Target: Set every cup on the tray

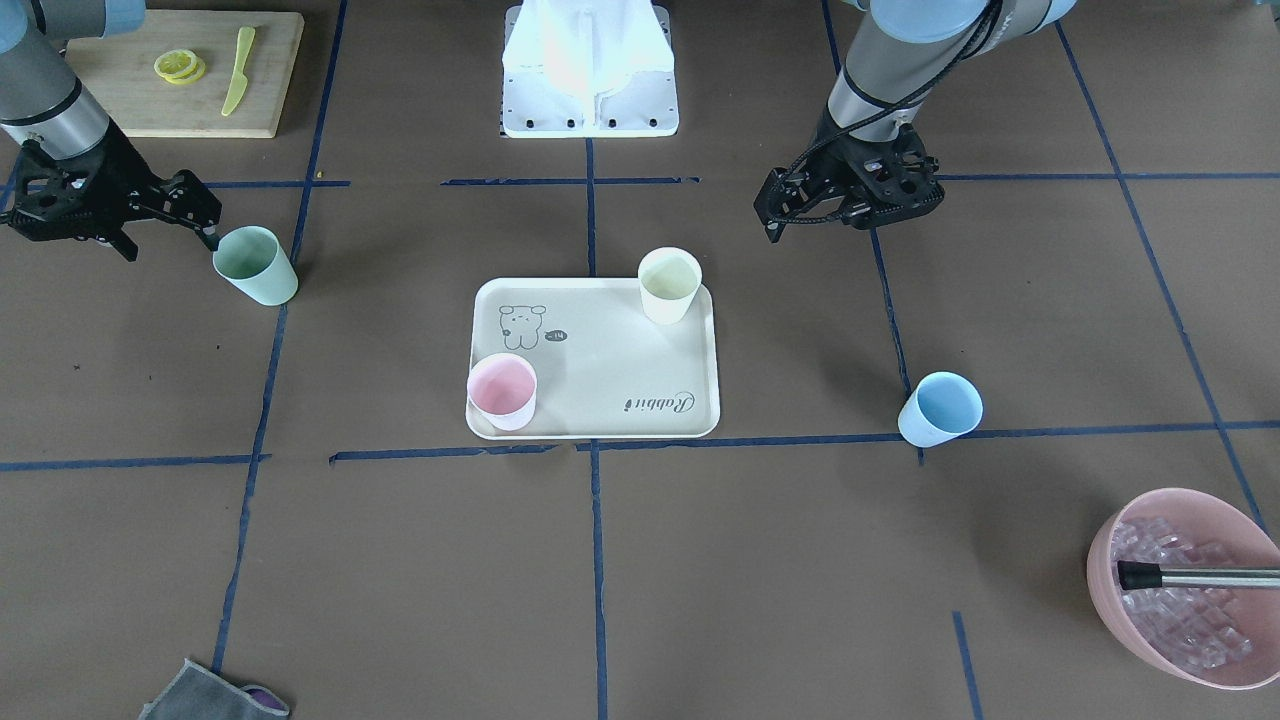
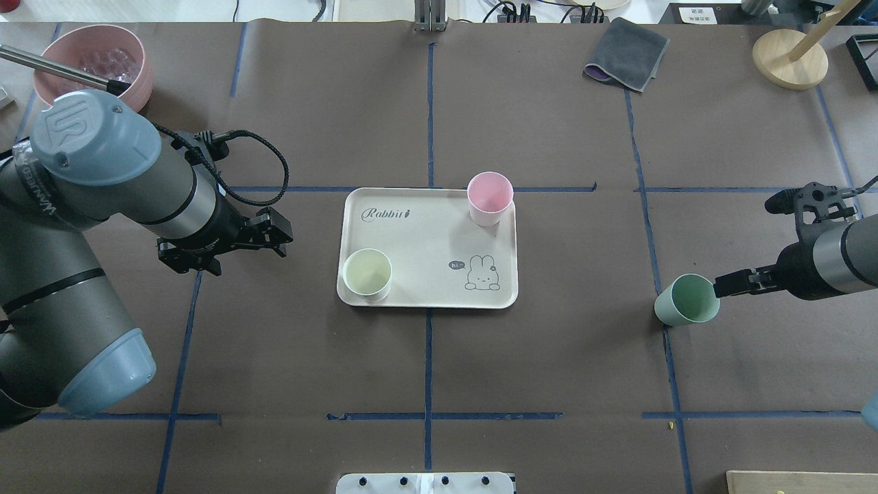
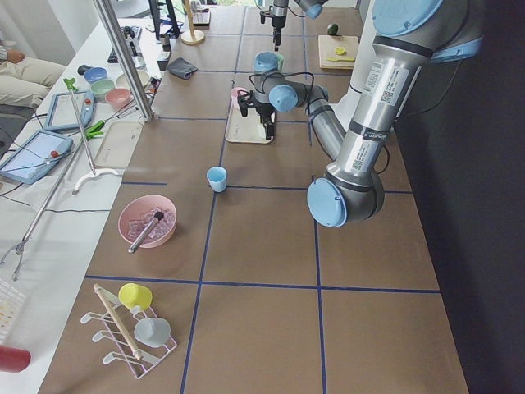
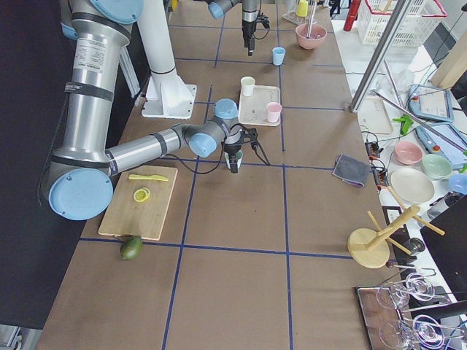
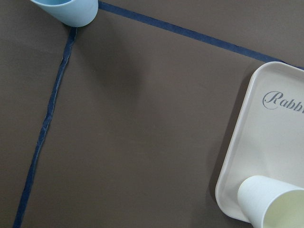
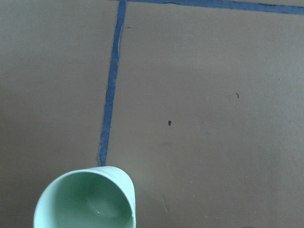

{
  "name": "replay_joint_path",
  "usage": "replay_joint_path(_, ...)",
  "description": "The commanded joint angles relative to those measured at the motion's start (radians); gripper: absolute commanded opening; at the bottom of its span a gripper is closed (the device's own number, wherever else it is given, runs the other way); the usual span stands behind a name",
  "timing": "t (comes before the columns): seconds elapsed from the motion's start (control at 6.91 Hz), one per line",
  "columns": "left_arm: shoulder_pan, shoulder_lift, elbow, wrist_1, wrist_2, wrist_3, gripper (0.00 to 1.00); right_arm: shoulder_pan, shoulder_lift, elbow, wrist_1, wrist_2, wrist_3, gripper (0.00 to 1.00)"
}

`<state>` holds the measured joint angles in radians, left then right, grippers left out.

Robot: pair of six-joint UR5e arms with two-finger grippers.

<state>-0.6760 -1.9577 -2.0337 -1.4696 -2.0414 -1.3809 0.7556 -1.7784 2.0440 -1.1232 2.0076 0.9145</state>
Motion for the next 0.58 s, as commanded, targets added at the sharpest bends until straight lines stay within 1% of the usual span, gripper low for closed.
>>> replay_joint_path(0.0,0.0,0.002,0.001,0.0,0.0,0.0,1.0,-0.048,0.01,-0.014,0.014,-0.006,0.006,0.98)
replay_joint_path(0.14,0.0,0.002,0.001,0.0,0.0,0.0,1.0,-0.054,0.029,-0.034,0.016,-0.006,0.004,0.97)
replay_joint_path(0.29,0.0,0.002,0.001,0.0,0.001,0.0,1.0,-0.059,0.031,-0.042,0.014,-0.006,0.004,0.82)
replay_joint_path(0.43,0.0,0.002,0.001,-0.001,0.001,0.0,1.0,-0.061,0.049,-0.047,0.014,-0.007,0.004,0.61)
